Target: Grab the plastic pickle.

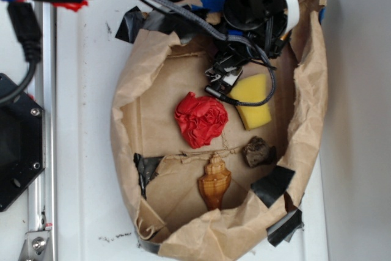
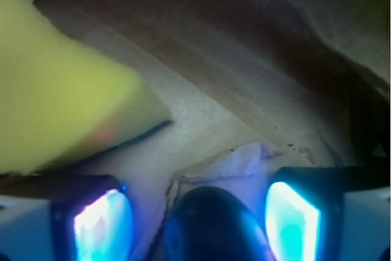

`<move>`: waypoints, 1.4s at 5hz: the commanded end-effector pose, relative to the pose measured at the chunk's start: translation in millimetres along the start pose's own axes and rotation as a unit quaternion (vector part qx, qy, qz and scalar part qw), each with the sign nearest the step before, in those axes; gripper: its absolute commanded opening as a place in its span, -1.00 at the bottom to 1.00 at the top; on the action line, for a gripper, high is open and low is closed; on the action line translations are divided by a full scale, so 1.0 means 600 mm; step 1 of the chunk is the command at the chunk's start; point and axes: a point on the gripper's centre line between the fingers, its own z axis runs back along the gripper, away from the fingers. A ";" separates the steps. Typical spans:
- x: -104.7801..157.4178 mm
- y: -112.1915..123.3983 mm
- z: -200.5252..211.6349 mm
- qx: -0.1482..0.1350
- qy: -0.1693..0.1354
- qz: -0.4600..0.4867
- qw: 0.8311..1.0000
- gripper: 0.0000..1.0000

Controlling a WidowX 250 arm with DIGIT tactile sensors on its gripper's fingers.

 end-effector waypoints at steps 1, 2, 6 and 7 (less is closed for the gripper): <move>0.022 -0.005 0.019 0.026 -0.012 -0.025 0.999 -1.00; 0.019 -0.006 0.033 0.031 -0.014 -0.025 0.999 -1.00; 0.040 -0.126 0.215 0.017 -0.053 0.068 0.996 -1.00; 0.058 -0.131 0.225 0.057 -0.024 0.173 0.983 -1.00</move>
